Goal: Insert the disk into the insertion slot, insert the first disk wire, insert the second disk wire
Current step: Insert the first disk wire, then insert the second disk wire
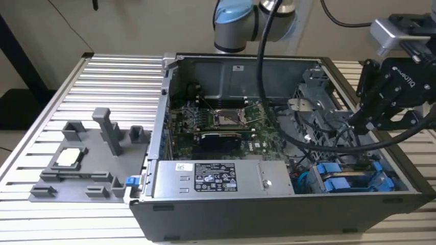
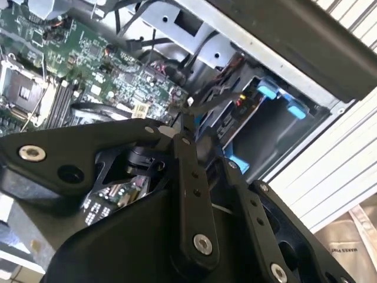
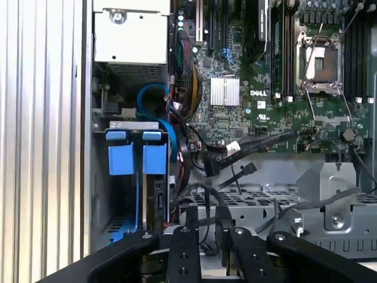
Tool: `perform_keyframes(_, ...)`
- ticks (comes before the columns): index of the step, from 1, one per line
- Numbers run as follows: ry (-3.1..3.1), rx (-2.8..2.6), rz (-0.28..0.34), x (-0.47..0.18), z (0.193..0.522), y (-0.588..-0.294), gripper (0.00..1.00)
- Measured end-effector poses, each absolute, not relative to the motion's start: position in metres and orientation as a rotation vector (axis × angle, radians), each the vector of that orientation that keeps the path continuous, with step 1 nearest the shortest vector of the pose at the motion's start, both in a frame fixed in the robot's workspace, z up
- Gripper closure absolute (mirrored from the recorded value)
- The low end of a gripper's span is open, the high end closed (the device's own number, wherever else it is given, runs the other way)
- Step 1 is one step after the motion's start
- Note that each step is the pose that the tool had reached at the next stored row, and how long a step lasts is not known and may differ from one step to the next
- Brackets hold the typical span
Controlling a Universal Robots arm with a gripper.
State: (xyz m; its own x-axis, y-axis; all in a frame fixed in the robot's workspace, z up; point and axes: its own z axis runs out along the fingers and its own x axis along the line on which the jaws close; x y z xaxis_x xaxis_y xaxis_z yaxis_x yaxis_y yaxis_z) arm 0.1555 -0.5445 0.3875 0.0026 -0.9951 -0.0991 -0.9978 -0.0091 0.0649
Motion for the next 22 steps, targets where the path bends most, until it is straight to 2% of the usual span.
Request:
perform_keyframes(7,2.186,-2.200,0.162,0.124,0.387,-0.545,0.73)
perform_keyframes(12,2.165,-2.184,0.116,0.101,0.387,-0.545,0.73)
perform_keyframes(17,2.160,-2.180,0.103,0.099,0.387,-0.544,0.73)
perform_keyframes(22,2.148,-2.180,0.004,0.097,0.386,-0.539,0.73)
